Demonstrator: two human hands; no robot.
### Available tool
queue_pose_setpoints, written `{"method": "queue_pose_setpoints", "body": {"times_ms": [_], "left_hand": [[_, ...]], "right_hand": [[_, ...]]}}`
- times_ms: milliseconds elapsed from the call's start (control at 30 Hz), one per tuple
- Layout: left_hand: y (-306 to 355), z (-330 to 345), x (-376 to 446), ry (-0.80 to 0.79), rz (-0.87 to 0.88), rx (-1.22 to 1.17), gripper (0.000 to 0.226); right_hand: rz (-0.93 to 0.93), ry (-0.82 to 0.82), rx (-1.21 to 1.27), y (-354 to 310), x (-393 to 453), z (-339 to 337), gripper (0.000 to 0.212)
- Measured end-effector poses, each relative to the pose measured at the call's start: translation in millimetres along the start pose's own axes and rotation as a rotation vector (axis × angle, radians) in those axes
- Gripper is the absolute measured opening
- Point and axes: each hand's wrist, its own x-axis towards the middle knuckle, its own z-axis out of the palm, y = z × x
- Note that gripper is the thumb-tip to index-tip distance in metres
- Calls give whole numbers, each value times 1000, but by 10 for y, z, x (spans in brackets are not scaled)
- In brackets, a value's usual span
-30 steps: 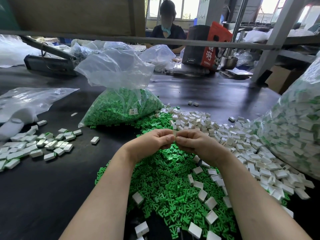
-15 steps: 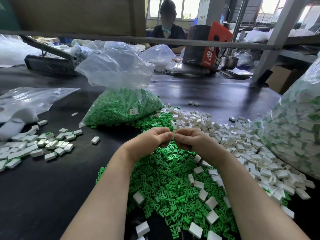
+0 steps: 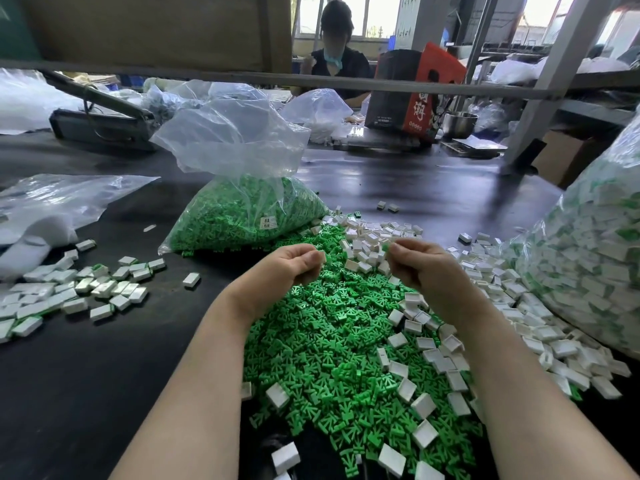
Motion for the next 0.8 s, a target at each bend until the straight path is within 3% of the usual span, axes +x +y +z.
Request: {"method": "queue_pose_setpoints", "body": {"times_ms": [267, 800], "left_hand": [[26, 162, 69, -36, 26, 12, 28], [43, 197, 67, -37, 40, 53, 29]], "right_hand": [[-66, -140, -97, -41, 34, 271, 29], [-109, -126, -263, 26, 65, 367, 31]]}}
